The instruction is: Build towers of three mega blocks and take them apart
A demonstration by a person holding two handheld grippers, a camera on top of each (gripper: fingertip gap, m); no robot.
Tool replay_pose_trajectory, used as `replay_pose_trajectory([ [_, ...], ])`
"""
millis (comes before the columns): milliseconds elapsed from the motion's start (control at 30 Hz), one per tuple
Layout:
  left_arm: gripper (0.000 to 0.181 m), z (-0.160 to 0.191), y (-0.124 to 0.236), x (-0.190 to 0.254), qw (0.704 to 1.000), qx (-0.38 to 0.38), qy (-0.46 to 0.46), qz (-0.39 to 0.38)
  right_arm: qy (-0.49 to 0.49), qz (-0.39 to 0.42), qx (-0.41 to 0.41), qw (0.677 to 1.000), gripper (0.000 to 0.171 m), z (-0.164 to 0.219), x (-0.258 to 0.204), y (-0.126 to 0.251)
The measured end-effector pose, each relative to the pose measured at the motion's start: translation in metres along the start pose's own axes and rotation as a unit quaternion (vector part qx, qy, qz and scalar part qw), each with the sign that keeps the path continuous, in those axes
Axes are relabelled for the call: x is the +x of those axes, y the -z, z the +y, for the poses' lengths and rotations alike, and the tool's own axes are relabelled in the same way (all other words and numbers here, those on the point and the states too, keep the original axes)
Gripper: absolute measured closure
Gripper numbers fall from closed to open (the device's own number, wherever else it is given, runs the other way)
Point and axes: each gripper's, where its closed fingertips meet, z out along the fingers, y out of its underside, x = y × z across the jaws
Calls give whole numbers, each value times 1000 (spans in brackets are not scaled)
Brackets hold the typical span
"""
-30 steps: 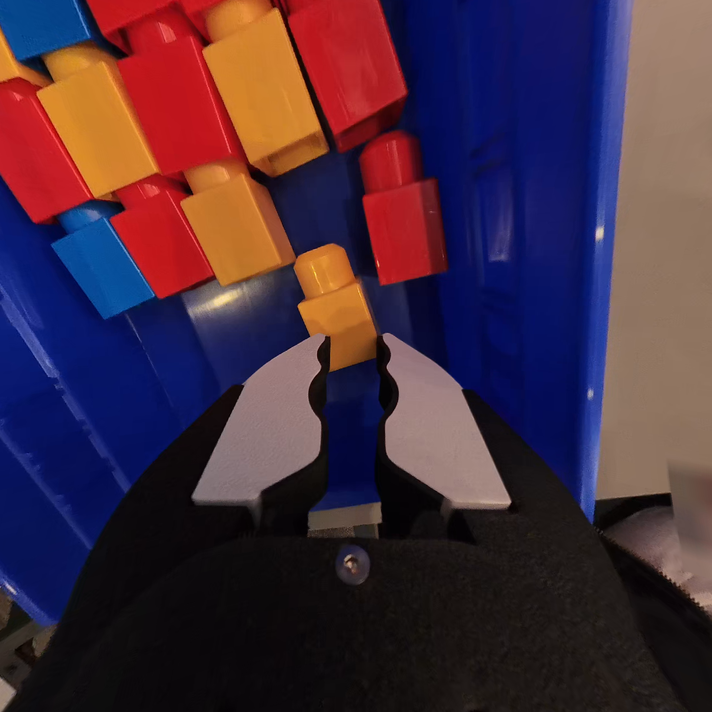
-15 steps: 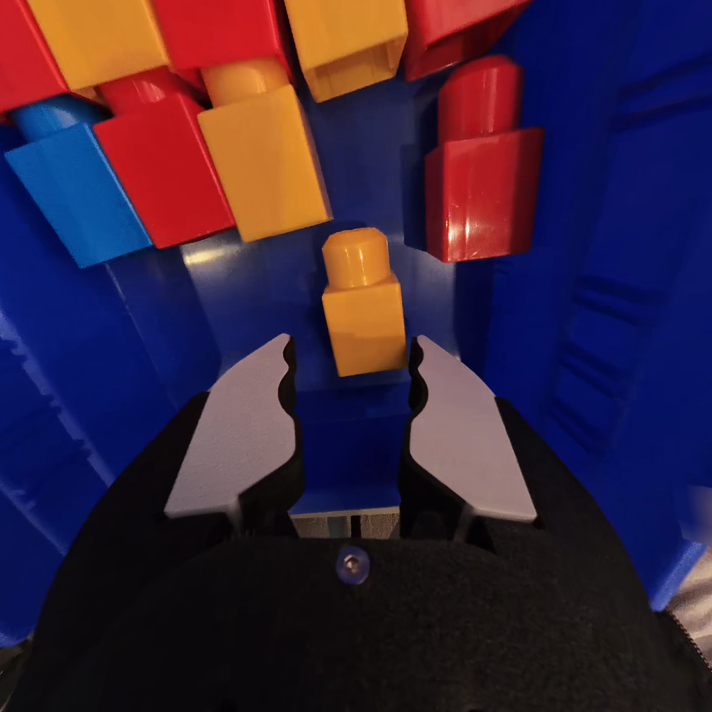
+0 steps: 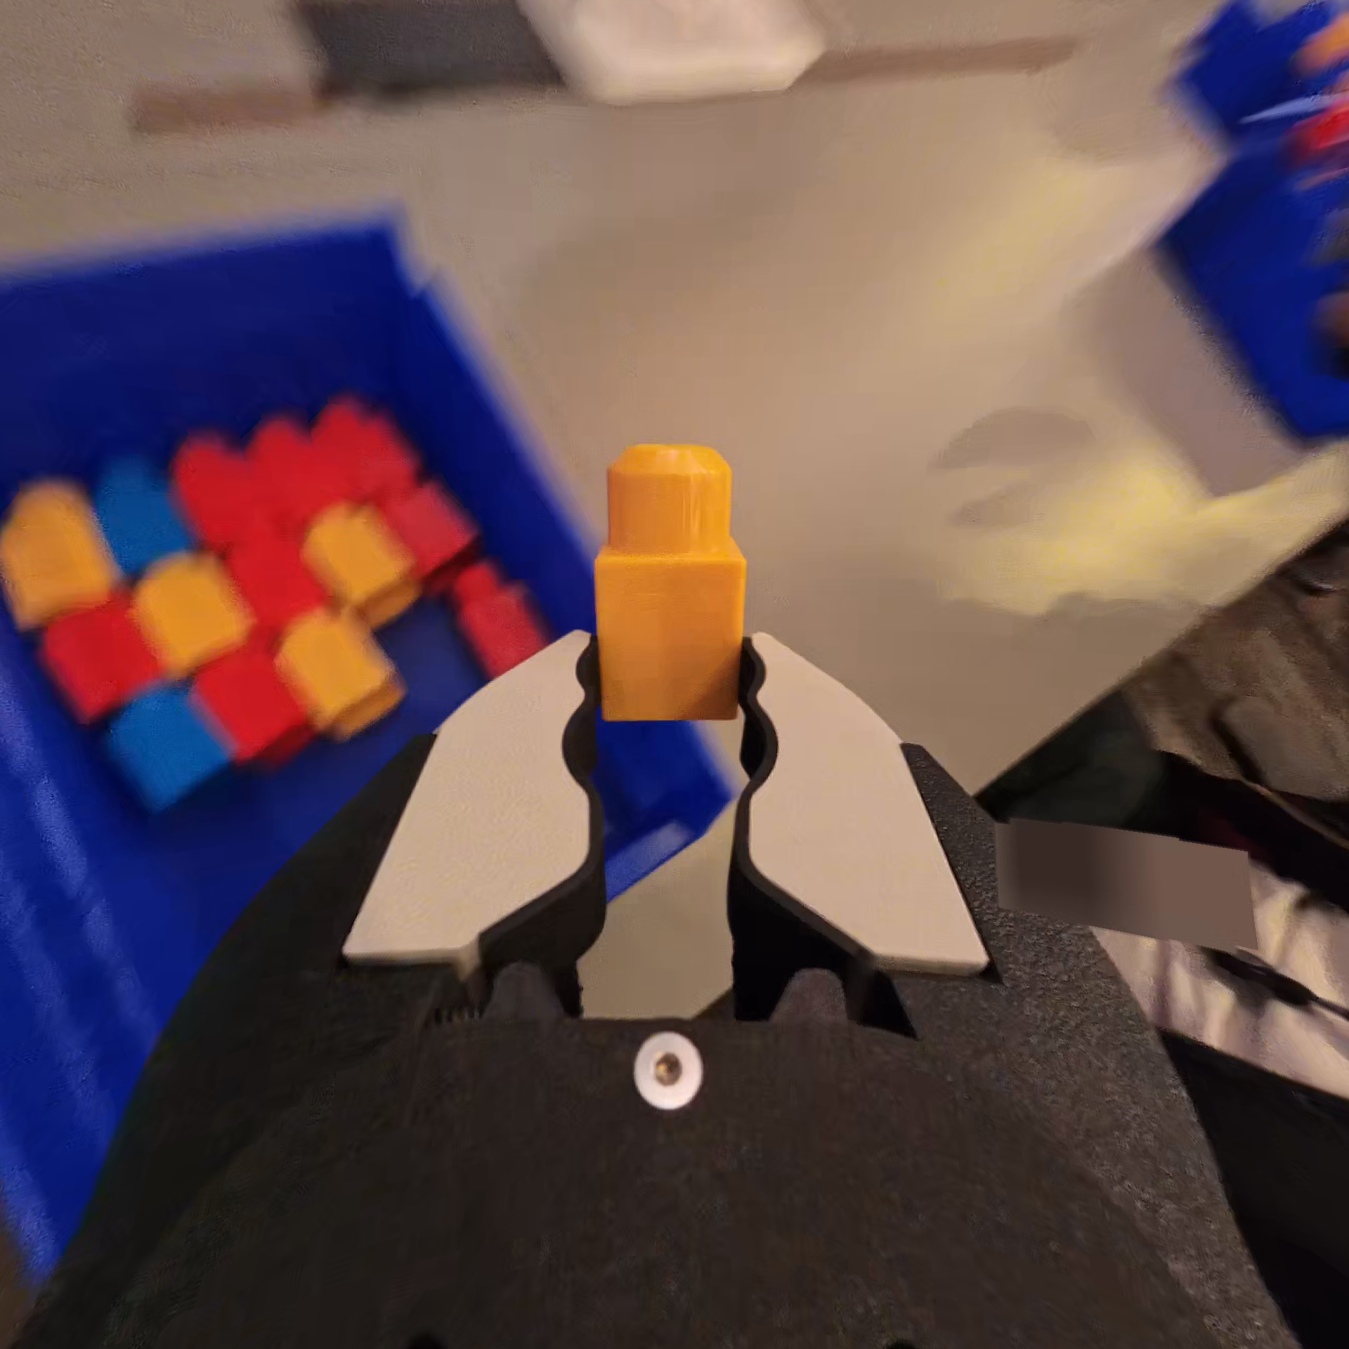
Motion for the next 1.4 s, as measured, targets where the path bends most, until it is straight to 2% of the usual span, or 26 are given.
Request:
replay_pose_trajectory([
  [67,145,-33,11,61,991,85,-71,75,61,-57,24,996,135,-20,-28,-30],
  [133,145,-51,14,121,970,138,-123,156,94,-106,40,989,128,-36,-51,-63],
  [233,145,-60,3,176,946,172,-186,202,95,-161,43,982,120,-51,-79,-106],
  [333,145,-61,-12,202,936,172,-205,227,93,-183,59,977,113,-65,-99,-125],
  [500,145,-66,-20,219,925,178,-200,270,126,-191,33,973,111,-59,-108,-131],
  [533,145,-66,-20,222,922,178,-201,279,123,-201,29,971,113,-57,-111,-131],
  [600,145,-65,-22,223,920,175,-203,286,120,-222,9,968,137,-49,-114,-130],
  [633,145,-63,-23,223,919,174,-207,288,118,-224,9,967,137,-47,-114,-130],
  [667,140,-59,-24,220,922,166,-204,283,121,-228,7,966,137,-44,-114,-129],
  [700,118,-55,-27,210,934,149,-198,259,128,-226,4,966,137,-40,-112,-127],
  [767,102,-41,-25,173,955,113,-201,187,140,-196,-3,971,138,-30,-95,-118],
  [833,103,-29,-14,105,979,86,-168,71,149,-142,-41,978,138,-5,-60,-99],
  [900,108,-13,-1,26,990,51,-122,-54,178,-43,-104,978,138,32,0,-72],
  [967,119,10,1,-31,992,-2,-45,-117,193,41,-173,965,138,73,59,-39],
  [1033,122,26,-7,-60,990,-28,49,-129,170,86,-206,960,138,103,96,-13],
  [1133,130,29,-36,-58,983,-36,175,-43,123,108,-210,964,138,128,117,4],
  [1167,131,33,-46,-57,981,-60,183,-30,114,118,-215,963,138,136,124,8],
  [1300,115,55,-77,-77,971,-146,163,-93,76,133,-207,966,138,153,135,15],
  [1400,122,59,-89,-82,966,-173,143,-131,68,138,-204,967,138,159,138,18],
])
